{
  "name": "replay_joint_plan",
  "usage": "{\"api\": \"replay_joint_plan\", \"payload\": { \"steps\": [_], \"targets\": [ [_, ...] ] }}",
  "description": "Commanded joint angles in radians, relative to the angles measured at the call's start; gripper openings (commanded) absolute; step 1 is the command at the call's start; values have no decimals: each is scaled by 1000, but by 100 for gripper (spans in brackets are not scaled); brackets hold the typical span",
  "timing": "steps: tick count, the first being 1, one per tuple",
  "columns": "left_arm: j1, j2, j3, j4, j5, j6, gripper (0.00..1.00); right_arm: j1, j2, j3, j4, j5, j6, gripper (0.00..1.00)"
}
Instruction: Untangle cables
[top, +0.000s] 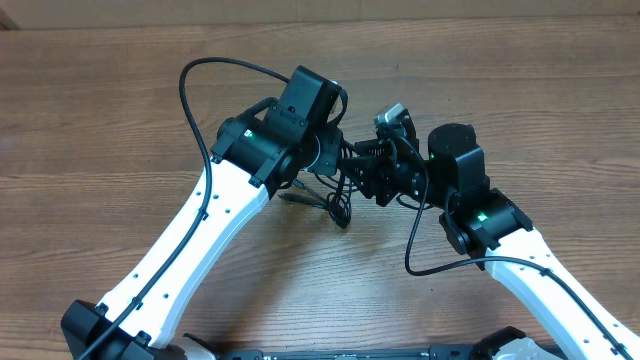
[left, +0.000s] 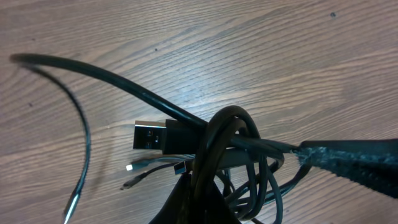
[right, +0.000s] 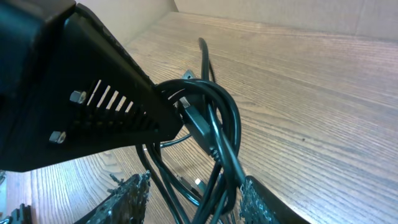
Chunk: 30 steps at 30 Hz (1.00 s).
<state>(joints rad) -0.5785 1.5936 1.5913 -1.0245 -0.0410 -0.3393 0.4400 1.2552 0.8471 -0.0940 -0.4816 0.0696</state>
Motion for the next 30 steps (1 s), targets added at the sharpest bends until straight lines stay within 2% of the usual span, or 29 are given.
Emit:
{"api": "replay_joint_plan", "payload": {
  "steps": [1,6,8,9,10,13,16,23,30],
  "targets": [
    [-5,-11,14,-2,-16,87,4,-2,4,16,8,18,-78,48],
    [-5,-11,14,-2,45,163,4,-2,4,16,6,26,-225,46],
    [-5,-11,14,-2,74,183,4,-2,4,16,6,46,-236,39],
    [-5,-11,14,-2,79,183,4,-2,4,16,5,62,-236,28],
    [-5,-11,14,-2,87,184,4,-2,4,16,1,64,-236,22],
    [-5,-11,14,0,91,189,4,-2,4,16,-14,70,-236,21],
    [-5,-11,14,5,159,244,4,-2,4,16,-35,89,-237,21],
    [-5,-11,14,7,172,247,4,-2,4,16,-40,88,-236,4],
    [-4,-11,14,17,143,209,4,-2,4,16,-54,77,-176,4]
  ]
}}
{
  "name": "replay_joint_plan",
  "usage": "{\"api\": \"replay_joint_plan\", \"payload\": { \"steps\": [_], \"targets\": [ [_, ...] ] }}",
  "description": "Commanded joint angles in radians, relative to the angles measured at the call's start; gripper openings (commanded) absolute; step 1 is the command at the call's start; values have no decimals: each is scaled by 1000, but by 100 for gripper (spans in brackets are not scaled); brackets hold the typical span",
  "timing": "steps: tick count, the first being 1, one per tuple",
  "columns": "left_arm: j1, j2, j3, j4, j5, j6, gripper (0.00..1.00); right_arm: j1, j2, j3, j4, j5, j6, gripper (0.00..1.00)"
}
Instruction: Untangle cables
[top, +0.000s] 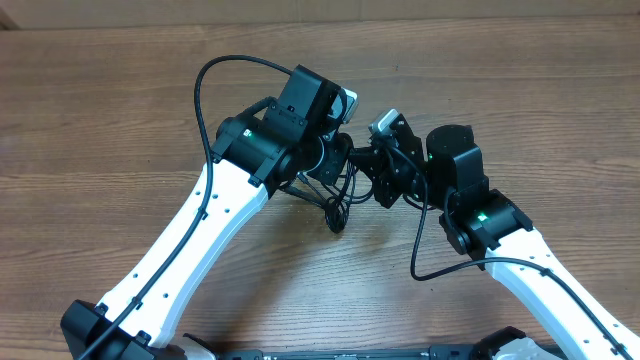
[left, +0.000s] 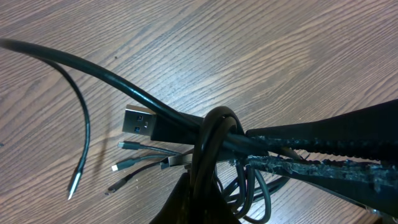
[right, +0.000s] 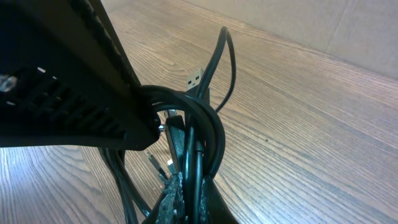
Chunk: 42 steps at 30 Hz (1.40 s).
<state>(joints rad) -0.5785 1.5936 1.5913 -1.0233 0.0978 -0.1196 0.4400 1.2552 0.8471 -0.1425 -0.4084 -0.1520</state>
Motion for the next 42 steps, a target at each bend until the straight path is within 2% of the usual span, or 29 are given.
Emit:
{"api": "replay_joint_plan", "payload": {
  "steps": [1,8,11,23,27,34,37,42],
  "targets": [
    [-4,-11,14,19,-26,-40,4,-2,4,16,-10,-5,54,4],
    [-3,-11,14,26,-327,-364,4,-2,3,16,-17,-207,50,4],
    [-3,-11,14,27,-386,-451,4,-2,3,16,-17,-256,50,4],
    [-3,-11,14,6,-529,-659,4,-2,-5,16,-17,-270,58,4],
    [-2,-11,14,-41,-593,-789,5,-2,-5,16,-16,-143,153,4],
    [6,-11,14,-92,-606,-965,4,-3,-5,16,-2,86,362,4],
    [13,-11,14,-106,-605,-1011,4,-3,-5,16,-8,205,497,4],
    [15,-11,14,-107,-602,-1011,5,-3,-5,16,-53,327,663,4]
  ]
}}
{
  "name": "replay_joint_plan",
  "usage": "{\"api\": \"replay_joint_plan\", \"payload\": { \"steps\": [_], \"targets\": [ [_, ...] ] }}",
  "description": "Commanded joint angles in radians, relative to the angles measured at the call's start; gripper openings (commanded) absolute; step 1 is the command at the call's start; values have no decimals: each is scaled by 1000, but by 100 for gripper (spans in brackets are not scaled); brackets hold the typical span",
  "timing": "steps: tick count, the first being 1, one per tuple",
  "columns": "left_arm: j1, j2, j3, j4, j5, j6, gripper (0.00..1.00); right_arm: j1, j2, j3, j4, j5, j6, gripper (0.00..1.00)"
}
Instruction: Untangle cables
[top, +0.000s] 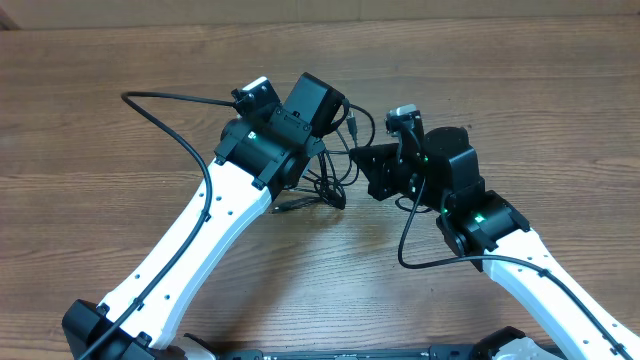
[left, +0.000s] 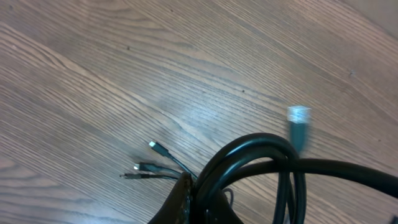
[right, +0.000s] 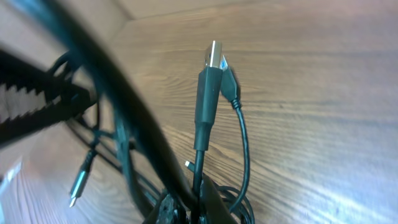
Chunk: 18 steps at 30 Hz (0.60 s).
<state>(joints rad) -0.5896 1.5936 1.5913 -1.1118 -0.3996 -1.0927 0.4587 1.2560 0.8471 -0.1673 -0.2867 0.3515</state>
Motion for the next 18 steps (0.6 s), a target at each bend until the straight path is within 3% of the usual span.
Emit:
{"api": "replay_joint_plan", "payload": {
  "steps": [1,3,6,9,13,18],
  "targets": [
    [26,-11,14,-19,-105,-38,4,-22,-5,16,-39,209,174,4],
    [26,-11,14,-20,-105,-37,4,-22,-5,16,-57,220,190,4],
    [26,-11,14,-27,-104,-39,4,-22,-5,16,-156,305,355,4],
    [26,-11,14,-28,-98,-45,4,-22,-5,16,-206,330,414,4],
    [26,-11,14,-29,-97,51,4,-22,-5,16,-179,315,300,4],
    [26,-11,14,-17,-85,392,4,-22,-5,16,-95,206,66,10]
  ]
}}
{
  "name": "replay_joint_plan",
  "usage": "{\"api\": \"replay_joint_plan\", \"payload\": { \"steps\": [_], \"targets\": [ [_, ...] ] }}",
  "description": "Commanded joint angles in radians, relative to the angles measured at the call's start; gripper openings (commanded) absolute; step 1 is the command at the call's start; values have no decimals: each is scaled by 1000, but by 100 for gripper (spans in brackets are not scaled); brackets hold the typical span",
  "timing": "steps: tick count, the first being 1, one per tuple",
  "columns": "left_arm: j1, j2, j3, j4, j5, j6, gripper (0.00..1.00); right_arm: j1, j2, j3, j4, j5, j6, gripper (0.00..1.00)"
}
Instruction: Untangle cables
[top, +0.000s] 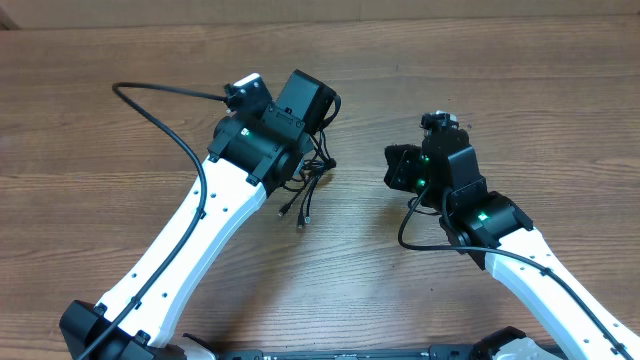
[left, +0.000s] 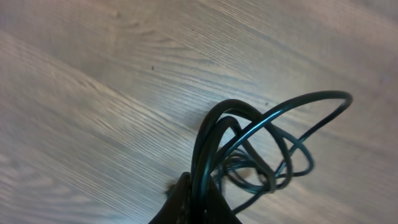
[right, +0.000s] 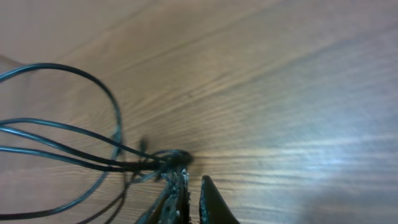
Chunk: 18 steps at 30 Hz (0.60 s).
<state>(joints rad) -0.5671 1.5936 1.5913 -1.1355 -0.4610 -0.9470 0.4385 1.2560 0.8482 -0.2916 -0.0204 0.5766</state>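
A bundle of thin black cables (top: 308, 180) hangs from my left gripper (top: 318, 158), with its plug ends (top: 299, 214) down on the wooden table. In the left wrist view that gripper (left: 199, 190) is shut on several looped strands (left: 249, 140). My right gripper (top: 392, 168) stands apart to the right of the bundle. Its fingers (right: 211, 199) are all but together, with a narrow slit between them. Blurred thin strands (right: 74, 134) run from the left up to its tip (right: 191, 186). I cannot tell whether one is pinched.
The wooden table (top: 520, 100) runs all round both arms. The left arm's own black lead (top: 160, 110) arcs out to the left and the right arm's lead (top: 408, 225) loops beside its wrist. A pale wall edge (top: 320, 8) lies at the back.
My right gripper, which was shut on the thick cable with the USB plug beside the bundle, now stands well to the right, apart from it. The bundle stays in my left gripper, its ends lower.
Both grippers met at the tangled bundle, the left shut on it and the right open around its loops. A second later the right was shut on the strands too. Then the plug end stood up in the right gripper. Now the grippers are apart and the left holds the bundle.
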Motion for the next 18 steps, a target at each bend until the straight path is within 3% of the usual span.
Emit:
{"api": "replay_joint_plan", "payload": {
  "steps": [1,4,5,9,11,18],
  "targets": [
    [4,-11,14,18,13,365,4,-2,-5,15,52,-99,-224,12],
    [4,-11,14,39,136,624,4,-2,-5,15,101,-214,-379,17],
    [4,-11,14,40,235,784,4,-2,-5,15,130,-291,-467,18],
    [4,-11,14,32,466,1048,4,-2,-5,15,180,-402,-560,31],
    [4,-11,14,36,537,1083,4,-2,-5,15,188,-415,-560,37],
    [4,-11,14,65,586,1081,4,-2,-4,15,170,-419,-559,38]
  ]
}}
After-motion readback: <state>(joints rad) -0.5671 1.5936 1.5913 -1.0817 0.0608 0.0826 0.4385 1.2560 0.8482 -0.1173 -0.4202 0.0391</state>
